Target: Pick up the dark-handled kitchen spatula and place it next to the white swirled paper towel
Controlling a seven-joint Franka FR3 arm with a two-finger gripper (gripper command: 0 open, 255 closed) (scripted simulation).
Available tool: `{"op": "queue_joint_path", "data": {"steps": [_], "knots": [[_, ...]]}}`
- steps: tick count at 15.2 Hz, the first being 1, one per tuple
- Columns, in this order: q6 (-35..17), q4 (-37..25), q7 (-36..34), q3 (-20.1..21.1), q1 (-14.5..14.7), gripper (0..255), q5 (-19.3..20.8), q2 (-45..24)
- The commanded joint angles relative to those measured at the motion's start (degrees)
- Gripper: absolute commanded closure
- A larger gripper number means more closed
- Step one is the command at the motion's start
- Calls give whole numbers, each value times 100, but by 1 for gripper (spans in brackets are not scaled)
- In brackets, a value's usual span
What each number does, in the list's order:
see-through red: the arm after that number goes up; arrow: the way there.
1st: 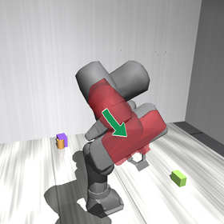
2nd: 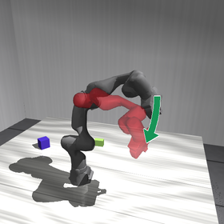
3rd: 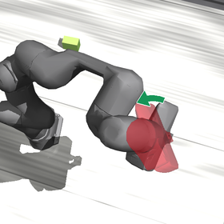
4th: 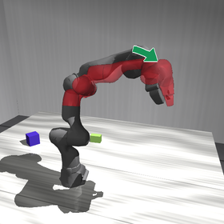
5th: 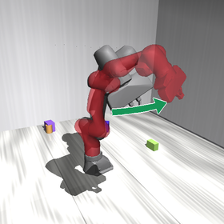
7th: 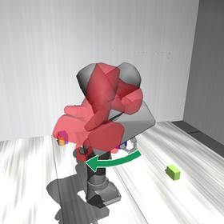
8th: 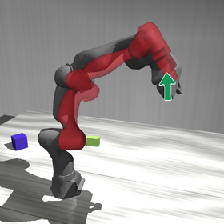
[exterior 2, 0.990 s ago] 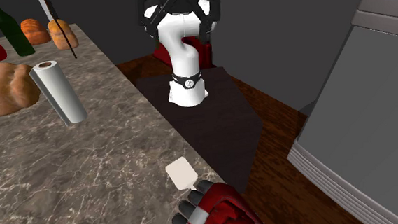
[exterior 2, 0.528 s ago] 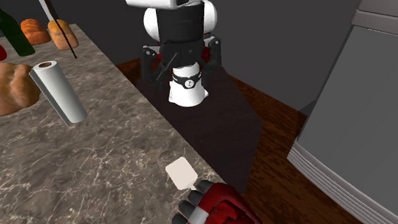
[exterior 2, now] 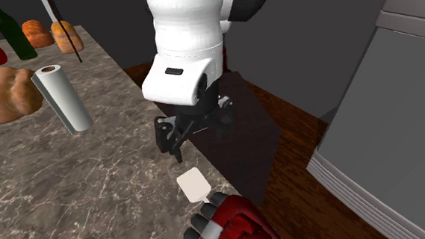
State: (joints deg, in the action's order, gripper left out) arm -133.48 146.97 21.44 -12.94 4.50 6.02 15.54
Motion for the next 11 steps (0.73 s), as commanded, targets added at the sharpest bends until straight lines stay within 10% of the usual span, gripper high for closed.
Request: {"op": "queue_joint_path", "data": {"steps": [1,11], "knots": [[-460,-84,247,-75,96,0,-164,-509],[-1738,-605,1369,-73,219,0,-1160,-2292]]}}
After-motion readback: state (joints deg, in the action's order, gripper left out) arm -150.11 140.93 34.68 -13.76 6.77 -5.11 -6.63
